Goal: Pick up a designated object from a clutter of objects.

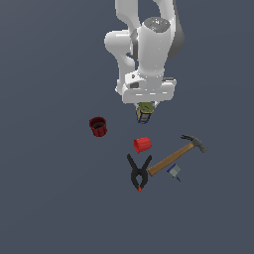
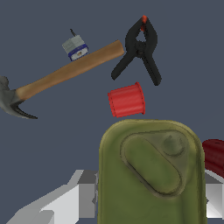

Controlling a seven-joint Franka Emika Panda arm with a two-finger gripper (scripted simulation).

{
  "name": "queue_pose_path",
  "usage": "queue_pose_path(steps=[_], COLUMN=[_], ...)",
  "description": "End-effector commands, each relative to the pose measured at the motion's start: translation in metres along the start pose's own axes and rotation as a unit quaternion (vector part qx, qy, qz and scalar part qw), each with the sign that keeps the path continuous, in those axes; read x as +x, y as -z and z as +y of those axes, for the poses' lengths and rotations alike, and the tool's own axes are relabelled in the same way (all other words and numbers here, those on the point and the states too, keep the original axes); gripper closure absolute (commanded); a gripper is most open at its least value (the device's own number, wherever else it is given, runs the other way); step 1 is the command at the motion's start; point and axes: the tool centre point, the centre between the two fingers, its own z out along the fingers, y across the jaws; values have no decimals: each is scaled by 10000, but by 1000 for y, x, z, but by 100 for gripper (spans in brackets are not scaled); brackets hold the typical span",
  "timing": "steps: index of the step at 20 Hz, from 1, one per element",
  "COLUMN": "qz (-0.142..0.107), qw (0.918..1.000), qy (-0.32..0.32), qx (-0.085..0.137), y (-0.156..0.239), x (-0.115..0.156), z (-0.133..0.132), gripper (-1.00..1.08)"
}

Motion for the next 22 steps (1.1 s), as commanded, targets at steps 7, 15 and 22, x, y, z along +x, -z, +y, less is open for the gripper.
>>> queue_pose_path(steps=[7, 15, 22], qz=[-31, -66, -80], qw=[10000, 10000, 9999], qy=[-15, -30, -34], qx=[-10, -39, -55], y=[67, 116, 137], x=[-21, -34, -39], z=[60, 105, 124], gripper=[108, 108, 108])
